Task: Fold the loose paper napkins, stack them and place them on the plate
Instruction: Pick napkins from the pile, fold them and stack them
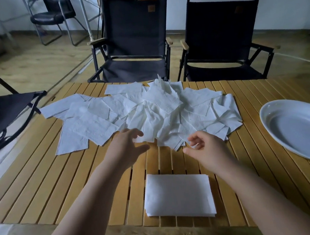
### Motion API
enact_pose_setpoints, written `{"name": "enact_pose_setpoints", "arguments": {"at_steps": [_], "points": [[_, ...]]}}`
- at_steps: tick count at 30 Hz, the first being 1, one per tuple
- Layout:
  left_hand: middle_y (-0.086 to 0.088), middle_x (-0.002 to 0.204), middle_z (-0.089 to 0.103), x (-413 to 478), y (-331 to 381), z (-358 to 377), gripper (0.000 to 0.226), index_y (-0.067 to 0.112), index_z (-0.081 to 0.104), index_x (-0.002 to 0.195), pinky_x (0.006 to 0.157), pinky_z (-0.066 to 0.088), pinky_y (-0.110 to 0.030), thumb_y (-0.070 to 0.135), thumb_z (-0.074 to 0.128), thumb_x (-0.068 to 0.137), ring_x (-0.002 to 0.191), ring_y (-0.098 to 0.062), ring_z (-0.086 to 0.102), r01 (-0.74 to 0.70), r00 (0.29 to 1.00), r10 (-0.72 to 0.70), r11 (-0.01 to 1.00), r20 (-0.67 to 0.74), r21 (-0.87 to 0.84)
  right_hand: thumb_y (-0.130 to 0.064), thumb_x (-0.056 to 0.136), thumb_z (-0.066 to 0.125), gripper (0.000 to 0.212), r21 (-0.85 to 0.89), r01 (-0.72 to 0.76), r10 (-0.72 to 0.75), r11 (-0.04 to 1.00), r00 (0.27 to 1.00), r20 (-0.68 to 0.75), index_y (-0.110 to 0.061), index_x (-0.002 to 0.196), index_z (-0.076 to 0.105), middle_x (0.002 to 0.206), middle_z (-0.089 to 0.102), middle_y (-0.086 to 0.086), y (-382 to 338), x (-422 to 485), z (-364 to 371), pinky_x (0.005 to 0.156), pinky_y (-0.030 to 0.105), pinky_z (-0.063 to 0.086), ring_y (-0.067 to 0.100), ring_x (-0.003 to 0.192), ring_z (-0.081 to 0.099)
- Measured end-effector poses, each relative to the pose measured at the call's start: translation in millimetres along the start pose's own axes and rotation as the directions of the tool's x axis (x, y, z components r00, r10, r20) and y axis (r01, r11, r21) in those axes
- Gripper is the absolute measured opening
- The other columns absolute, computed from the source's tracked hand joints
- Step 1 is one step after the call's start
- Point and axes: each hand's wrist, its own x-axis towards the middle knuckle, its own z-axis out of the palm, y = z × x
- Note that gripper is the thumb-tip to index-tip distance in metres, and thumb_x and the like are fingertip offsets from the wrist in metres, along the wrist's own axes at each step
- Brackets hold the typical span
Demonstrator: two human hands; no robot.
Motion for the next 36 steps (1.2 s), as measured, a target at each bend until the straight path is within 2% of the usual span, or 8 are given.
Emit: {"name": "enact_pose_setpoints", "arguments": {"at_steps": [3, 7, 15, 19, 24, 30, 33, 36], "points": [[0.004, 0.141, 0.046, 14.2, -13.4, 3.2, 0.055, 0.031, 0.054, 0.133, 0.096, 0.045, -0.037, 0.043, 0.074, 0.083, 0.127, -0.019, 0.039, -0.021, 0.995, 0.027, 0.997, -0.094, 0.07, -0.035, 0.086, 0.074, 0.036, -0.081, 0.072, -0.072, 0.994, 0.997, 0.012, -0.027, 0.119, 0.061, 0.112, 0.062, -0.012, -16.9, 19.0, 19.1, 0.083, 0.027, 0.051, 0.009, 0.099, 0.059], [0.005, 0.144, 0.04, 27.1, -34.0, 7.6, 0.061, 0.033, 0.052, 0.136, 0.099, 0.046, -0.04, 0.051, 0.073, 0.081, 0.131, -0.02, 0.033, -0.036, 0.993, 0.054, 0.985, -0.107, 0.171, -0.035, 0.084, 0.075, 0.042, -0.161, 0.145, -0.145, 0.976, 0.989, 0.009, -0.026, 0.122, 0.061, 0.119, 0.062, -0.009, -33.4, 42.1, 49.9, 0.094, 0.038, 0.051, 0.014, 0.111, 0.057], [0.008, 0.122, 0.061, 35.7, -53.6, 14.6, 0.018, 0.03, 0.076, 0.107, 0.085, 0.043, -0.03, 0.032, 0.069, 0.09, 0.113, -0.017, 0.048, -0.147, 0.967, 0.153, 0.988, -0.206, 0.041, -0.028, 0.085, 0.07, 0.037, -0.312, 0.226, -0.241, 0.923, 0.971, -0.01, -0.027, 0.12, 0.056, 0.121, 0.055, -0.008, -52.0, 62.4, 99.3, 0.096, 0.038, 0.043, 0.018, 0.116, 0.052], [0.011, 0.119, 0.062, 28.9, -49.0, 14.8, 0.014, 0.028, 0.077, 0.102, 0.08, 0.041, -0.026, 0.03, 0.068, 0.092, 0.11, -0.011, 0.048, -0.207, 0.944, 0.195, 0.978, -0.267, -0.016, -0.025, 0.088, 0.069, 0.025, -0.234, 0.223, -0.246, 0.946, 0.966, -0.073, -0.027, 0.113, 0.064, 0.118, 0.056, -0.007, -54.8, 63.1, 106.5, 0.096, 0.037, 0.042, 0.017, 0.112, 0.052], [0.013, 0.121, 0.059, 15.4, -36.7, 12.2, 0.012, 0.029, 0.075, 0.1, 0.084, 0.044, -0.026, 0.024, 0.07, 0.09, 0.112, -0.008, 0.047, -0.255, 0.932, 0.216, 0.962, -0.291, -0.102, -0.018, 0.09, 0.068, 0.01, -0.135, 0.267, -0.286, 0.954, 0.946, -0.154, -0.02, 0.099, 0.072, 0.104, 0.061, -0.009, -51.8, 52.8, 94.9, 0.089, 0.036, 0.05, 0.015, 0.099, 0.059], [0.01, 0.12, 0.061, 5.0, -22.6, 5.9, 0.027, 0.026, 0.074, 0.105, 0.087, 0.04, -0.027, 0.008, 0.074, 0.085, 0.115, -0.016, 0.051, -0.216, 0.946, 0.162, 0.96, -0.28, -0.176, -0.017, 0.091, 0.069, 0.009, 0.027, 0.213, -0.207, 0.977, 0.968, -0.144, -0.025, 0.095, 0.072, 0.087, 0.066, -0.017, -43.4, 24.2, 60.4, 0.073, 0.017, 0.049, 0.0, 0.084, 0.062], [0.015, 0.116, 0.06, -0.3, -6.5, -1.0, 0.023, 0.027, 0.074, 0.103, 0.092, 0.047, -0.031, 0.012, 0.075, 0.086, 0.112, -0.013, 0.054, -0.191, 0.953, 0.107, 0.938, -0.284, -0.289, -0.025, 0.092, 0.07, 0.003, 0.091, 0.195, -0.179, 0.976, 0.97, -0.162, -0.023, 0.091, 0.073, 0.081, 0.069, -0.016, -38.7, 6.6, 39.9, 0.066, 0.012, 0.047, -0.003, 0.079, 0.064], [0.017, 0.115, 0.061, -10.3, 14.1, -6.9, 0.015, 0.038, 0.068, 0.1, 0.091, 0.047, -0.028, 0.027, 0.07, 0.09, 0.109, -0.005, 0.055, -0.167, 0.963, 0.053, 0.885, -0.263, -0.436, -0.03, 0.093, 0.068, 0.007, 0.218, 0.155, -0.121, 0.964, 0.979, -0.163, -0.024, 0.093, 0.072, 0.083, 0.072, -0.014, -38.3, -13.1, 18.7, 0.068, 0.015, 0.051, -0.003, 0.081, 0.066]]}}
